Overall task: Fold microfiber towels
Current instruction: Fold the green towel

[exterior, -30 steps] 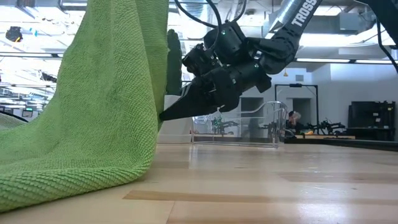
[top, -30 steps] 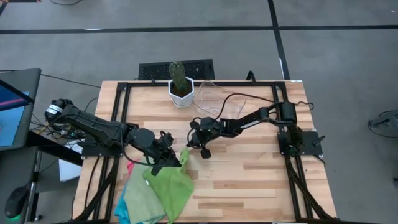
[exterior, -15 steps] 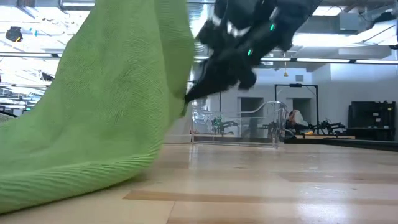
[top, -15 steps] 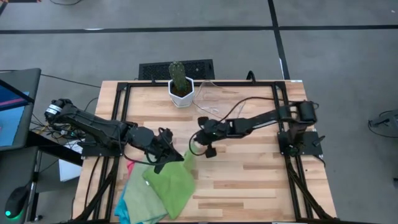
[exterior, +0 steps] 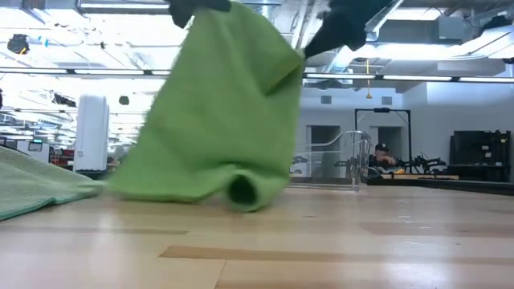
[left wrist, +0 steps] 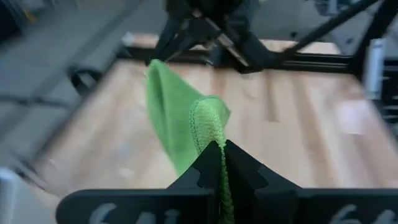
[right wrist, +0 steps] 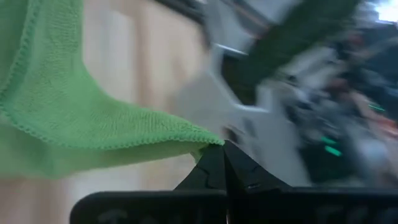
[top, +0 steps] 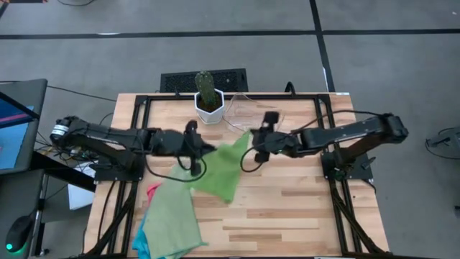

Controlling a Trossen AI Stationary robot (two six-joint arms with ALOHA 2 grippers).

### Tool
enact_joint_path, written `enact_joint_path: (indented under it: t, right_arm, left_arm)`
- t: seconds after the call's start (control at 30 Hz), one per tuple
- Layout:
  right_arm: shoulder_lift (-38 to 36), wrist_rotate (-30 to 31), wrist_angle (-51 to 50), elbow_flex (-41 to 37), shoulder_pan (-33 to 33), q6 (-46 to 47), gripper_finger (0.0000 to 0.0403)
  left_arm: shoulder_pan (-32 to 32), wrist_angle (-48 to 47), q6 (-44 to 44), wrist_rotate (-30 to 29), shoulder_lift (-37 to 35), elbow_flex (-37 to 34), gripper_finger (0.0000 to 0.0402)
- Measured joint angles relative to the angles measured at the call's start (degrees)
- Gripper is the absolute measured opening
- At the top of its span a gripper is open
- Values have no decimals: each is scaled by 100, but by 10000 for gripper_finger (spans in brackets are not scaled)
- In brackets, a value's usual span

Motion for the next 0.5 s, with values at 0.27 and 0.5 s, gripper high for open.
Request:
enact_joint_path:
  t: [0.27, 0.5]
  right_arm:
    - [-464, 2145, -214, 0, 197, -332, 5]
    - [-743, 3394, -222, 0, 952, -650, 5]
  left_arm:
    - [497, 888, 2469, -583, 0, 3, 0]
    - [204, 383, 2920, -1098, 2, 658, 0]
